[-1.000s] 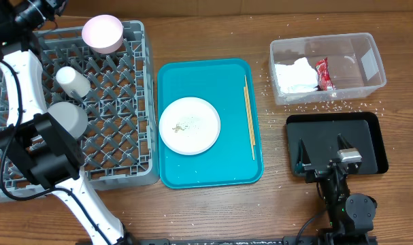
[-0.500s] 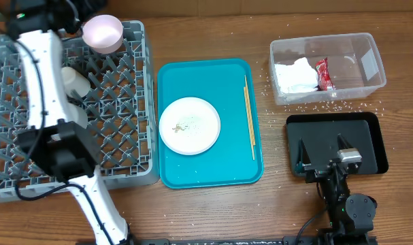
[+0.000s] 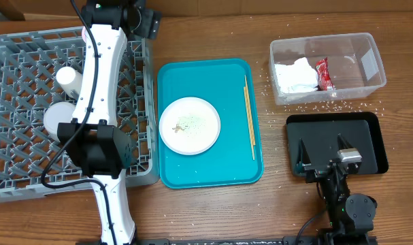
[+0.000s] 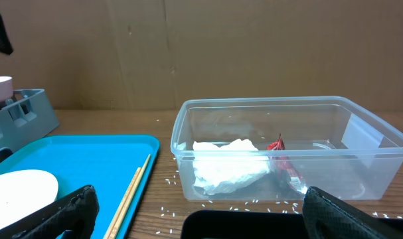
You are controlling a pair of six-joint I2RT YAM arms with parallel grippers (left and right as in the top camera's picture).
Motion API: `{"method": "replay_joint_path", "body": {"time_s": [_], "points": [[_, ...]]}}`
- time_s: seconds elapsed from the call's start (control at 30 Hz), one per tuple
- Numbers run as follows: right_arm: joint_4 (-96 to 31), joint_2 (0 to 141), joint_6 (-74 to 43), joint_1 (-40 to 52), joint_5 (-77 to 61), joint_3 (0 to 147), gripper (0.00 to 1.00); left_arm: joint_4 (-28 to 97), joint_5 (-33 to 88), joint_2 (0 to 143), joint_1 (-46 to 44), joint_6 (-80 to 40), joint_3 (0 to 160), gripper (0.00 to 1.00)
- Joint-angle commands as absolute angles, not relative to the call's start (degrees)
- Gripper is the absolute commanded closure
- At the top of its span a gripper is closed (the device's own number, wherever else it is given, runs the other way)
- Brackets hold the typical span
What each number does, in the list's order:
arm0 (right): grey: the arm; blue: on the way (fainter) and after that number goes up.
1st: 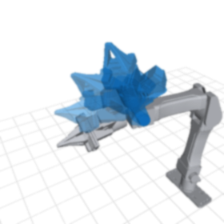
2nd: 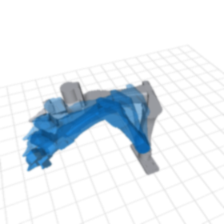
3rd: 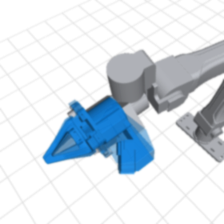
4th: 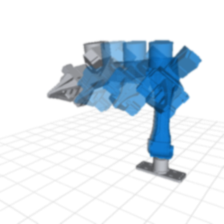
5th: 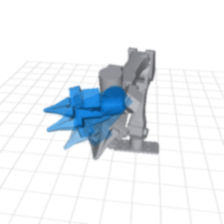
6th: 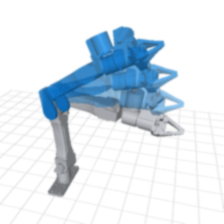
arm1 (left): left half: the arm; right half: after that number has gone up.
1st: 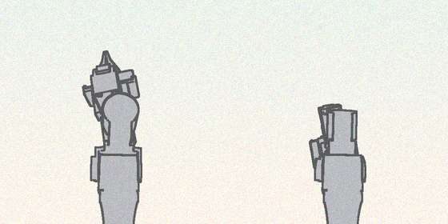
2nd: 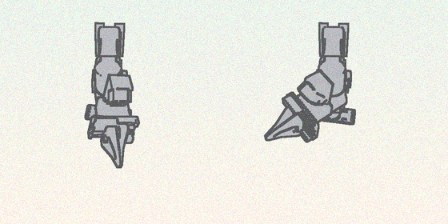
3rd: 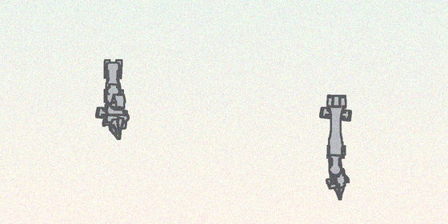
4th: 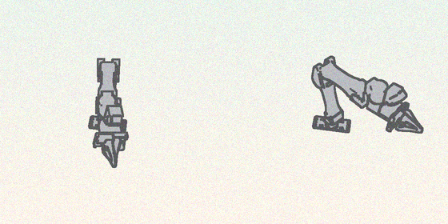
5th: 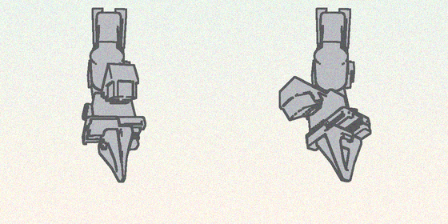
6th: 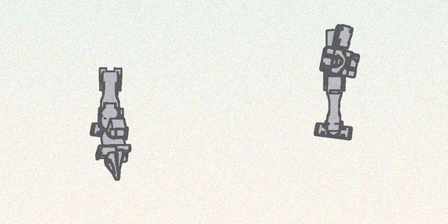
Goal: Sort waste into correct bins and load items into the dishwasher
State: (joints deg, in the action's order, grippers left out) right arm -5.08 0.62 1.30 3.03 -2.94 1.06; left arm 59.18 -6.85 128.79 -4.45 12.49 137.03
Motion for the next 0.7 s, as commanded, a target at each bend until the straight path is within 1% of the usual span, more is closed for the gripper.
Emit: {"method": "replay_joint_path", "body": {"time_s": [0.0,0.13,0.23,0.37,0.57,0.67], "points": [[-4.7,0.2,1.3,2.8,-2.6,0.5,0.0,58.3,-13.5,129.2,-3.7,14.8,133.8,0.13],[-4.6,0.2,1.3,2.8,-2.6,0.5,0.0,56.2,-16.6,131.0,-3.6,14.8,132.0,0.13],[-4.7,0.2,1.3,2.8,-2.6,0.5,0.0,55.3,-16.7,132.5,-3.3,14.8,131.8,0.14],[-4.6,0.2,1.3,2.8,-2.6,0.5,0.0,54.7,-16.6,134.4,-2.6,14.8,131.7,0.22],[-4.7,0.2,1.3,2.8,-2.6,0.5,0.0,53.9,-17.0,137.4,-1.0,14.3,131.7,0.2],[-4.6,0.2,1.3,2.8,-2.6,0.5,0.0,53.6,-16.8,138.2,0.1,13.6,131.7,0.21]]}}
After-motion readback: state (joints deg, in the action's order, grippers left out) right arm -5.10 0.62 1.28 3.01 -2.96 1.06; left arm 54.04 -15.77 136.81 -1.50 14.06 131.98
